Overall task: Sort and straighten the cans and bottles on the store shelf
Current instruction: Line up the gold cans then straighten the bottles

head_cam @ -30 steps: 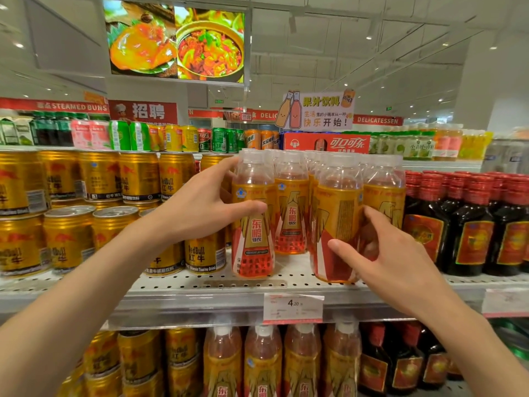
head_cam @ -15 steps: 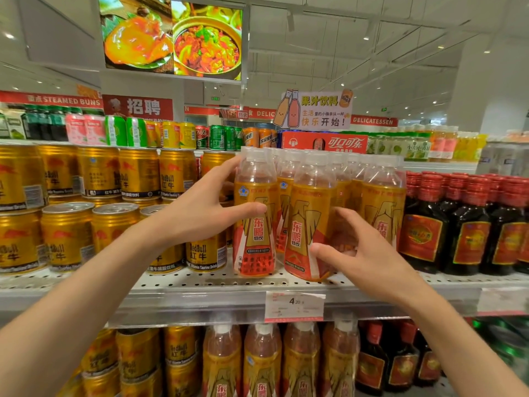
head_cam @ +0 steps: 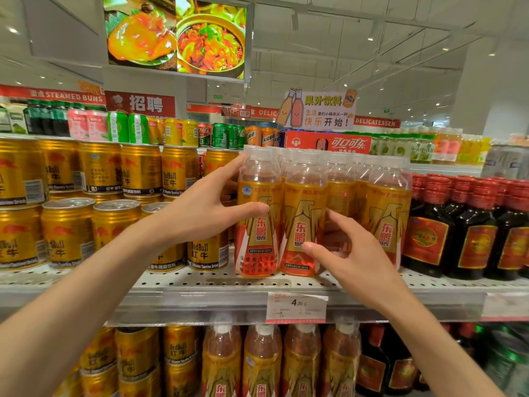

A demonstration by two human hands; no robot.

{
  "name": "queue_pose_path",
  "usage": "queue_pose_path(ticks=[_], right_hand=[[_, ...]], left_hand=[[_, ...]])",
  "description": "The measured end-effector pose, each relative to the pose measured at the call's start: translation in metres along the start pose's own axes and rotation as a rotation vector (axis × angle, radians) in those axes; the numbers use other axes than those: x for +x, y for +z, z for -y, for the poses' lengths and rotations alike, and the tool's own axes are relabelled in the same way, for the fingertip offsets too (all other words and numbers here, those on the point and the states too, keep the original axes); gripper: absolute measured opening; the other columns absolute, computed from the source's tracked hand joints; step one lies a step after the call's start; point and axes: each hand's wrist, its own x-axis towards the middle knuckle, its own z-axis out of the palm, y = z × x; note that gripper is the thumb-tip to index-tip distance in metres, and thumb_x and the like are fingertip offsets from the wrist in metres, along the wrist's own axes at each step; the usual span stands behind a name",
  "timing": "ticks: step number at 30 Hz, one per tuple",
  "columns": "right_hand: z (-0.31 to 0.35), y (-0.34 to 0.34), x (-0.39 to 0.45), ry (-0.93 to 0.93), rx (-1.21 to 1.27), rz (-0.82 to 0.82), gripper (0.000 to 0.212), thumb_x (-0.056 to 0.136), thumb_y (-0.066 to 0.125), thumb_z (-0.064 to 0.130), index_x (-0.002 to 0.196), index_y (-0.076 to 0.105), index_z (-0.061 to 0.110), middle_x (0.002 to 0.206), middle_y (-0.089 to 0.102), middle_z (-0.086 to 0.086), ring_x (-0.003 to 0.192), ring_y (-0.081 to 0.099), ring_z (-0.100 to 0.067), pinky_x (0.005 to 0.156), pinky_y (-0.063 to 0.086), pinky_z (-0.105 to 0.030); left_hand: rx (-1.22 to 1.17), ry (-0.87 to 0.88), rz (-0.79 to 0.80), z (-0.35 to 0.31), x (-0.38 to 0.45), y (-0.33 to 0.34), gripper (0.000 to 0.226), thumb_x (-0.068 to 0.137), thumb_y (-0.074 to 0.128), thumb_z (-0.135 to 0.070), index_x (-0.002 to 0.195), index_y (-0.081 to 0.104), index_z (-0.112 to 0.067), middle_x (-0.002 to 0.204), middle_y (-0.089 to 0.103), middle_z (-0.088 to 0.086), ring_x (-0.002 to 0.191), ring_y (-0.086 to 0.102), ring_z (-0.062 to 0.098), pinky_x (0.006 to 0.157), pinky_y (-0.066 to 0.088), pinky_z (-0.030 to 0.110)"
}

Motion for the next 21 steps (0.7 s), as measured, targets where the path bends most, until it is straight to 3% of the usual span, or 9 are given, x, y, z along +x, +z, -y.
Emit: queue_pose_path(ticks=[2, 4, 6, 8, 11, 14, 19, 21], right_hand=[[-0.001, 0.002, 0.002, 0.0, 0.009, 0.024, 0.074, 0.092, 0.07, 0.036, 0.155, 0.035, 0.022, 0.114, 0.043, 0.03, 0.09, 0.046, 0.031, 0.067, 0.034, 0.01], [-0.002, 0.005, 0.003, -0.01, -0.001, 0.036, 0.072, 0.094, 0.068, 0.036, 0.155, 0.034, 0.02, 0.126, 0.049, 0.02, 0.1, 0.049, 0.022, 0.069, 0.033, 0.011], [-0.002, 0.007, 0.002, -0.019, -0.004, 0.038, 0.072, 0.094, 0.066, 0.038, 0.156, 0.032, 0.021, 0.137, 0.051, 0.014, 0.117, 0.048, 0.007, 0.07, 0.032, 0.011], [-0.003, 0.006, 0.001, -0.024, -0.008, 0.038, 0.072, 0.095, 0.064, 0.039, 0.156, 0.031, 0.021, 0.141, 0.05, 0.011, 0.121, 0.047, 0.003, 0.07, 0.032, 0.011], [-0.003, 0.003, 0.002, -0.042, -0.041, 0.054, 0.072, 0.095, 0.063, 0.044, 0.157, 0.033, 0.022, 0.137, 0.051, 0.016, 0.102, 0.053, 0.014, 0.071, 0.034, 0.009], [-0.001, -0.004, -0.001, -0.072, -0.138, 0.055, 0.07, 0.093, 0.061, 0.051, 0.154, 0.036, 0.029, 0.131, 0.048, 0.025, 0.086, 0.052, 0.022, 0.07, 0.041, 0.001], [-0.005, -0.035, 0.003, -0.272, -0.23, -0.121, 0.04, 0.092, 0.068, 0.035, 0.13, 0.062, 0.023, 0.107, 0.064, 0.014, 0.094, 0.063, -0.002, 0.086, 0.055, -0.025], [-0.003, -0.05, 0.011, -0.344, -0.301, -0.179, 0.031, 0.092, 0.07, 0.03, 0.121, 0.066, 0.02, 0.103, 0.066, 0.009, 0.093, 0.063, -0.008, 0.086, 0.054, -0.027]], left_hand=[[0.018, 0.0, 0.006, 0.001, 0.0, 0.0, 0.081, 0.085, 0.066, -0.052, 0.138, 0.004, -0.06, 0.112, 0.027, -0.052, 0.101, 0.041, -0.021, 0.068, 0.035, -0.001], [0.03, 0.005, 0.007, 0.004, 0.001, 0.0, 0.088, 0.086, 0.065, -0.053, 0.148, 0.003, -0.055, 0.12, 0.029, -0.048, 0.108, 0.04, -0.019, 0.072, 0.034, -0.002], [0.034, 0.004, 0.016, 0.006, 0.001, 0.0, 0.092, 0.087, 0.065, -0.054, 0.154, 0.002, -0.049, 0.13, 0.03, -0.039, 0.12, 0.037, -0.011, 0.086, 0.032, 0.005], [0.026, 0.006, 0.028, 0.006, 0.001, 0.001, 0.095, 0.086, 0.064, -0.055, 0.156, 0.001, -0.045, 0.135, 0.03, -0.036, 0.125, 0.037, -0.008, 0.093, 0.034, 0.012], [0.039, 0.01, 0.021, 0.005, 0.0, 0.002, 0.098, 0.085, 0.064, -0.057, 0.159, 0.002, -0.041, 0.144, 0.033, -0.029, 0.128, 0.037, -0.007, 0.097, 0.036, 0.015], [0.161, 0.058, -0.113, 0.006, -0.003, 0.005, 0.1, 0.083, 0.067, -0.059, 0.16, 0.008, -0.035, 0.159, 0.029, -0.011, 0.139, 0.032, 0.003, 0.111, 0.033, 0.028], [0.412, 0.27, -0.293, -0.008, 0.001, 0.005, 0.09, 0.082, 0.065, -0.058, 0.156, 0.024, -0.028, 0.158, 0.029, 0.003, 0.146, 0.027, 0.02, 0.118, 0.028, 0.042], [0.488, 0.34, -0.303, -0.022, 0.009, 0.007, 0.08, 0.085, 0.061, -0.057, 0.153, 0.034, -0.024, 0.154, 0.035, 0.004, 0.143, 0.031, 0.022, 0.119, 0.028, 0.044]])
